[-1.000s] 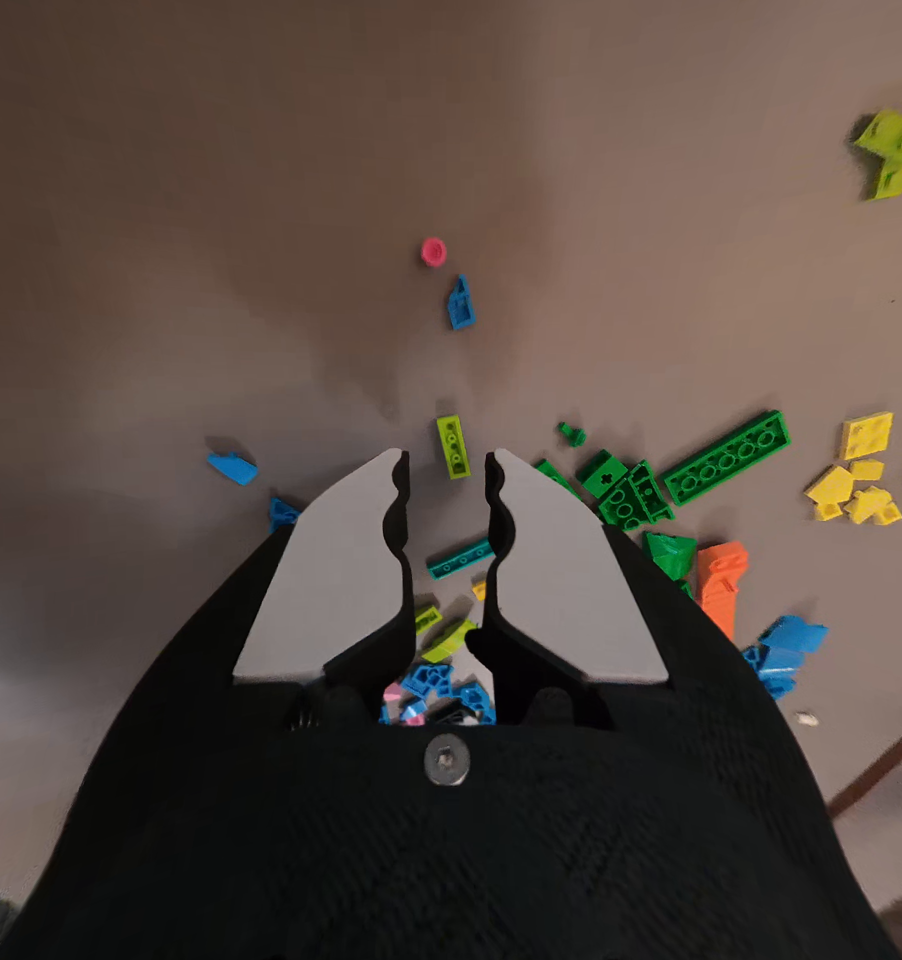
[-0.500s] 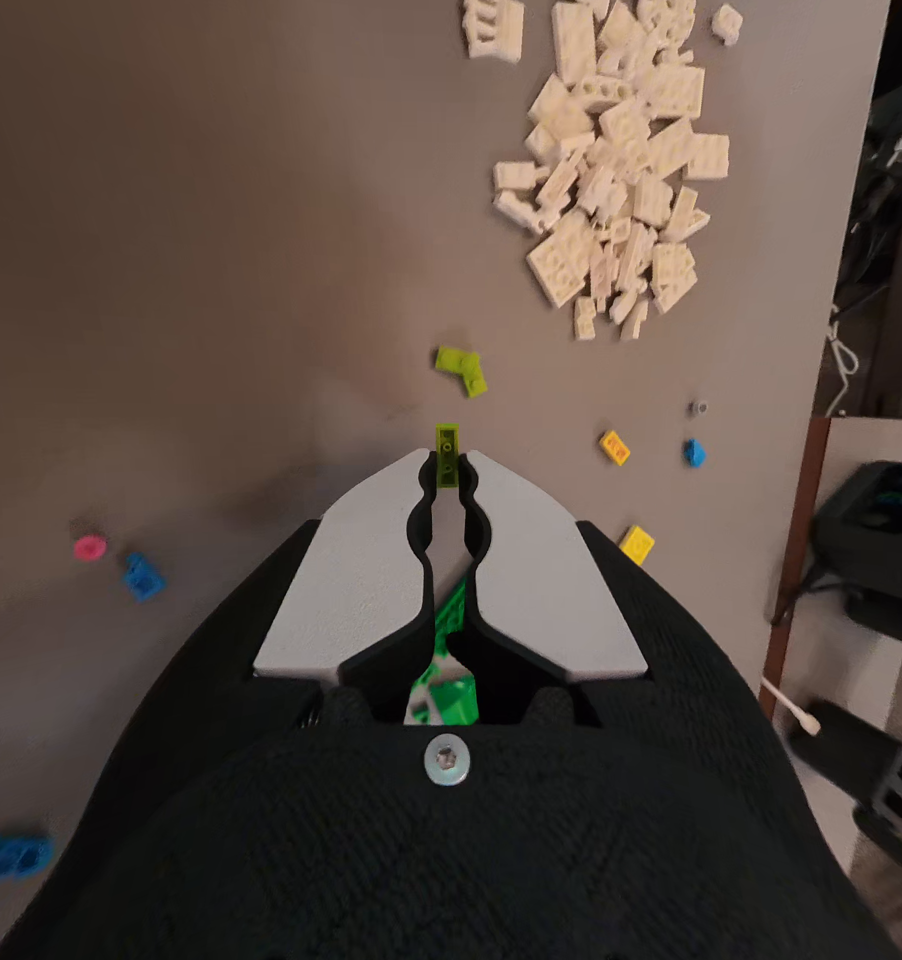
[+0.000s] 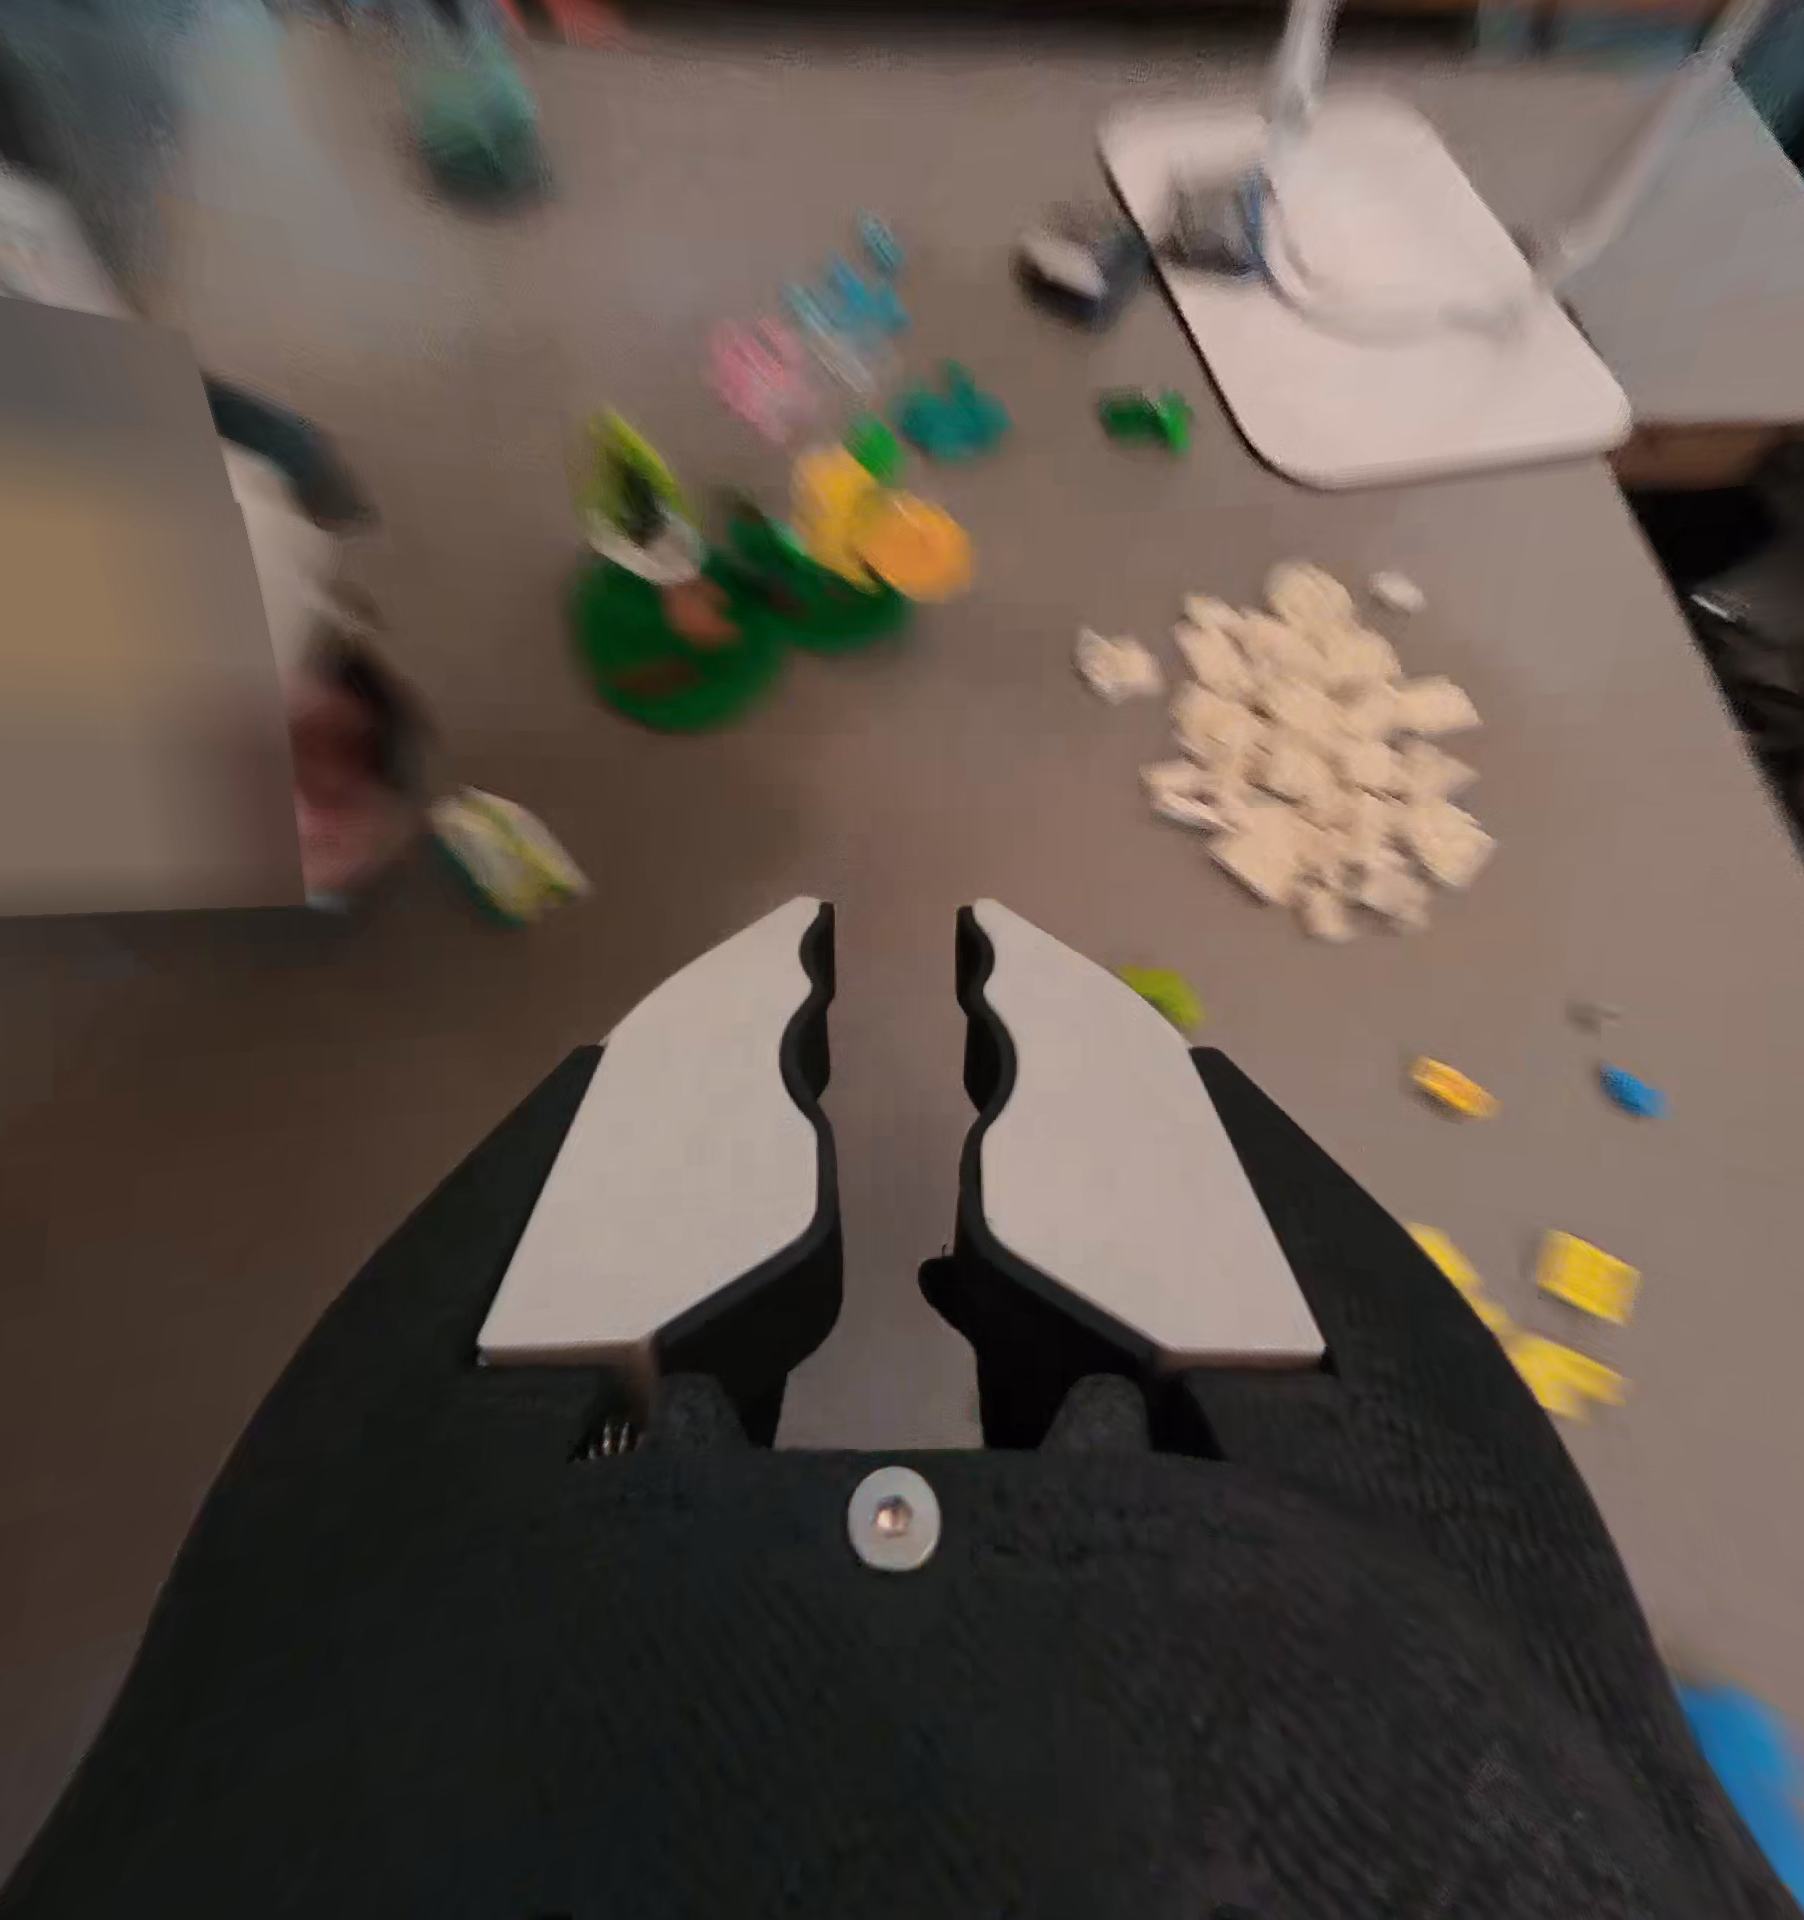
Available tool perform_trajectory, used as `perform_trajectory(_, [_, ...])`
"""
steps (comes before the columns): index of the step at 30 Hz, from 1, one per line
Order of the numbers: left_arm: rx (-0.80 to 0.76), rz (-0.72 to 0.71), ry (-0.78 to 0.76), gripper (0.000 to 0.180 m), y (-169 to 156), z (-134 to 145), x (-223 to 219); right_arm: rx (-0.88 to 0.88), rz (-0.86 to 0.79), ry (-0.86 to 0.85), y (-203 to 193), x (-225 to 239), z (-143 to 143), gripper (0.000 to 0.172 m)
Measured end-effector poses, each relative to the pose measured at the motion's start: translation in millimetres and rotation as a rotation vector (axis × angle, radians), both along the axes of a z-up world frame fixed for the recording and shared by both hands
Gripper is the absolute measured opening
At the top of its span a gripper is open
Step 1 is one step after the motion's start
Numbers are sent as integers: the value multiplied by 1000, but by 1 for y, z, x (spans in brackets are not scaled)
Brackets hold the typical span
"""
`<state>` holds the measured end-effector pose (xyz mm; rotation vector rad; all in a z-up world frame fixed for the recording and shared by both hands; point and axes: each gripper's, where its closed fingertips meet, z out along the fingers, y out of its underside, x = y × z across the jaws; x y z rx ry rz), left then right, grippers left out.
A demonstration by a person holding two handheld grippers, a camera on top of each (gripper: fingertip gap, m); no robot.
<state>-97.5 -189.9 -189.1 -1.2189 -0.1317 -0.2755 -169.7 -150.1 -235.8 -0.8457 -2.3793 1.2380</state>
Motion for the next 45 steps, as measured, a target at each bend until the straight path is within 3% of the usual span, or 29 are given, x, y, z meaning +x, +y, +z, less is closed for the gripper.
perform_trajectory(3, [-29,-140,-23,8,8,-4,18,-294,132,5,-25,59,34,21])
perform_trajectory(6, [-51,-254,-32,8,13,-7,34,-431,118,34,-30,87,46,21])
perform_trajectory(11, [-110,-311,15,8,18,-15,47,-532,114,38,-38,108,52,21])
perform_trajectory(17, [-139,-329,34,8,19,-19,51,-571,110,39,-36,111,43,6])
perform_trajectory(22, [-58,-651,-41,8,8,-7,89,-678,383,33,-43,145,49,6])
perform_trajectory(27, [-42,-859,-120,9,-4,-4,104,-733,513,5,-46,162,52,4])
perform_trajectory(29, [89,-944,-182,8,-20,14,100,-787,537,8,-40,167,57,0])
perform_trajectory(32, [77,-732,-244,8,-7,9,66,-789,375,60,-23,149,60,0])
perform_trajectory(34, [-10,-567,-175,8,5,-3,55,-735,226,103,-18,131,55,0])
perform_trajectory(37, [-110,-415,-45,8,17,-17,53,-650,151,85,-26,121,44,26])
perform_trajectory(42, [-193,-347,83,8,24,-28,59,-563,104,122,-34,115,37,18])
perform_trajectory(43, [-188,-342,92,8,24,-28,60,-550,101,123,-34,114,35,9])
perform_trajectory(45, [-149,-418,66,8,19,-22,67,-548,138,140,-36,120,38,7])
